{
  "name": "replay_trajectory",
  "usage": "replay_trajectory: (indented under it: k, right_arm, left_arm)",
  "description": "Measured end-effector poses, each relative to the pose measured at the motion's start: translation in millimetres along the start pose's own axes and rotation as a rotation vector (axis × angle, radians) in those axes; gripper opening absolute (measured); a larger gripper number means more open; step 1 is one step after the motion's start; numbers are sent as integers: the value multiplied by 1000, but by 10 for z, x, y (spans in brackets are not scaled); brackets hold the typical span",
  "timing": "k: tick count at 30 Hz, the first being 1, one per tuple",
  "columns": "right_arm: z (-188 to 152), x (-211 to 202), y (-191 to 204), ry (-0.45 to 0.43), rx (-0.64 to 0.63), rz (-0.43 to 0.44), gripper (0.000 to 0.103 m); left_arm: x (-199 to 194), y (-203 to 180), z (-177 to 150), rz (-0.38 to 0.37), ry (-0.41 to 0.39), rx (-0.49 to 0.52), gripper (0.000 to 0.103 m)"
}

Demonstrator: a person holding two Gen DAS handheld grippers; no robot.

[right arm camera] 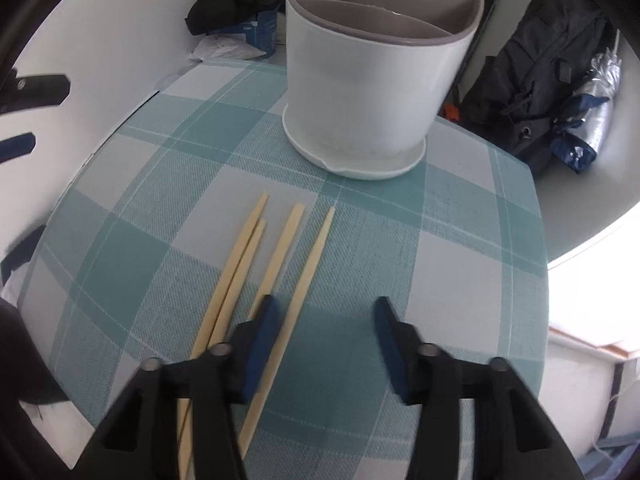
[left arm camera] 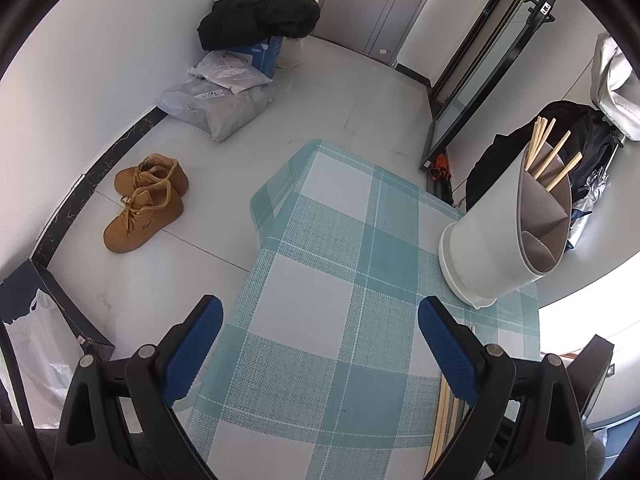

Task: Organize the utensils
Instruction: 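Lower the right gripper onto the loose chopsticks and close on one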

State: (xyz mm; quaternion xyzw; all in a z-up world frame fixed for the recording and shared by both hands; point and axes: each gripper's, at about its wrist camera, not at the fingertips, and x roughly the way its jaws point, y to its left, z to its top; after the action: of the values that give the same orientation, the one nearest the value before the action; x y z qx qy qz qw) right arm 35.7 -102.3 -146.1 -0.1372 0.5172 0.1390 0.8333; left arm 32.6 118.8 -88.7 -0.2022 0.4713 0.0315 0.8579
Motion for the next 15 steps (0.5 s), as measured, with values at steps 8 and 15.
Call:
replay_trajectory:
  k: [8,15]
  right_arm:
    - [-129,-49,-11,55,-74,92,6]
    - [-98,-45,-5,81,-100,113,8]
  left_arm:
    - [46,74,-2,-13,39,-36,96]
    - [28,4,-5,-9,36,-20,96]
